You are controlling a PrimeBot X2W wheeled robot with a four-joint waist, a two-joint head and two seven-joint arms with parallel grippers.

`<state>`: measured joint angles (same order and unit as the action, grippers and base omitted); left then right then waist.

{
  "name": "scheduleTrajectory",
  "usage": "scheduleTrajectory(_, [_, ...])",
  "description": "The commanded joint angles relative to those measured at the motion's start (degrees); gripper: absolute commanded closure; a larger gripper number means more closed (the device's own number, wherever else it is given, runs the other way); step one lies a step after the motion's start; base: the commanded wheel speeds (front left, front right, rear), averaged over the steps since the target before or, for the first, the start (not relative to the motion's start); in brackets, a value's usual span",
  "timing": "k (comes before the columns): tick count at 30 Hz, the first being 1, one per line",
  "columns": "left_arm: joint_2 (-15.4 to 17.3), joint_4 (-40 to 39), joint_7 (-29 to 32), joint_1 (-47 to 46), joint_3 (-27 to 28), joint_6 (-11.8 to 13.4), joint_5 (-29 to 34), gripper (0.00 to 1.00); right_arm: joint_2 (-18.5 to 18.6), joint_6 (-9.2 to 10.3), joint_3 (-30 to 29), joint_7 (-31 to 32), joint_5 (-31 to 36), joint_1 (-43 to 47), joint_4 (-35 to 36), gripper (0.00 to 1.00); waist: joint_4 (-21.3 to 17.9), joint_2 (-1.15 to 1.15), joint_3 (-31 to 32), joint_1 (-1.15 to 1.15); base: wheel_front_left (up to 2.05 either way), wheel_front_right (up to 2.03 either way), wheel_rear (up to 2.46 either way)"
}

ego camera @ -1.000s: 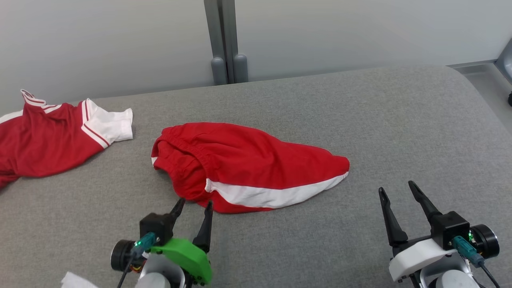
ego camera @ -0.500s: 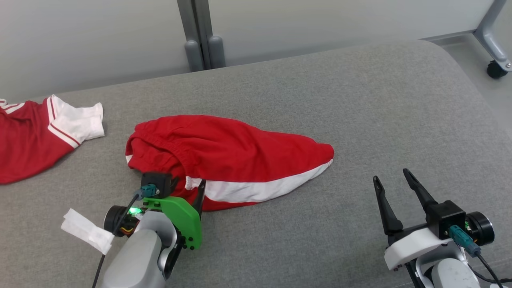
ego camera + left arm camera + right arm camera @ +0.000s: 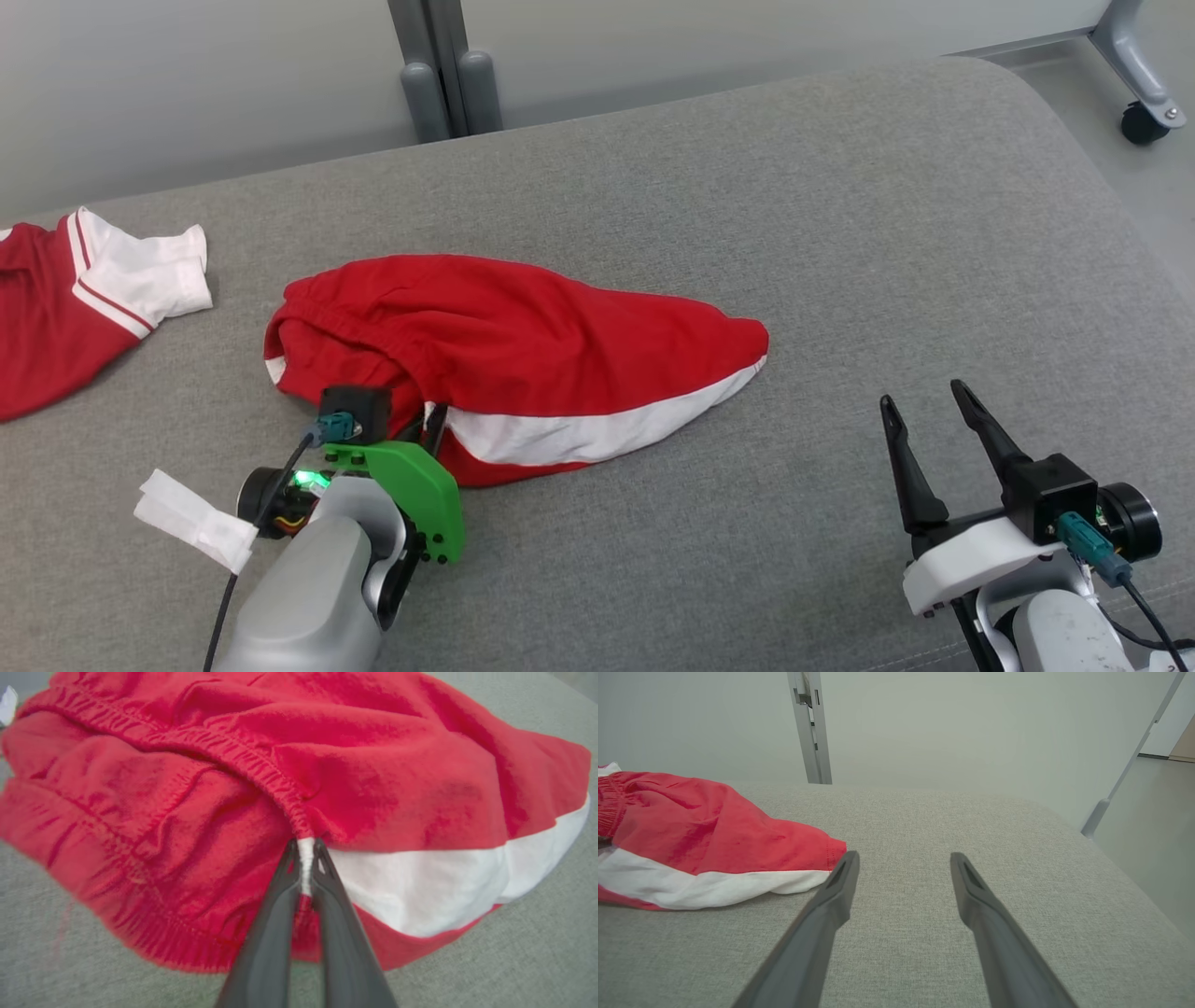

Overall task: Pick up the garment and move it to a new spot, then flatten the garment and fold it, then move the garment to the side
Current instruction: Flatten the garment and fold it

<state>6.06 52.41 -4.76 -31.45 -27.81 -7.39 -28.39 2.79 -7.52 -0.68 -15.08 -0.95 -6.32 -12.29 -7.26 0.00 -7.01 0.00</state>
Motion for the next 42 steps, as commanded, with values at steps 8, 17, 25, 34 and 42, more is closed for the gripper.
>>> scheduleTrajectory(8, [-0.1, 1.1, -6.5, -0.9, -0.1, -0.1, -2.2, 1.00, 0.2, 0.06, -1.3, -0.1, 3.3, -2.5, -1.9, 0.00, 1.9, 0.00, -0.8, 0.00, 0.00, 0.00, 0.00])
scheduleTrajectory(17, [0.6, -2.0, -10.2, 0.6, 2.0, 0.5, -2.2, 1.00, 0.2, 0.06, 2.0, -0.1, 9.6, -8.4, -12.4, 0.00, 4.6, 0.00, -1.8, 0.00, 0.00, 0.00, 0.00])
scheduleTrajectory(25, [0.1, -8.3, -10.5, 2.1, 4.2, 0.8, -0.1, 1.00, 0.2, 0.06, 3.8, -0.1, 12.4, -15.3, -23.7, 0.00, 6.1, 0.00, -3.2, 0.00, 0.00, 0.00, 0.00])
scheduleTrajectory(34, [-0.7, -12.8, -10.5, 3.9, 6.0, 0.8, 2.6, 1.00, 0.8, 0.06, 7.3, -0.1, 11.7, -21.3, -32.1, 0.00, 7.1, 0.00, -5.0, 0.00, 0.00, 0.00, 0.00])
scheduleTrajectory(42, [-1.3, -14.2, -10.5, 5.2, 6.9, 0.5, 3.7, 1.00, 0.9, 0.06, 10.7, -0.1, 9.7, -23.6, -35.1, 0.18, 7.7, 0.00, -5.7, 0.00, 0.00, 0.00, 0.00])
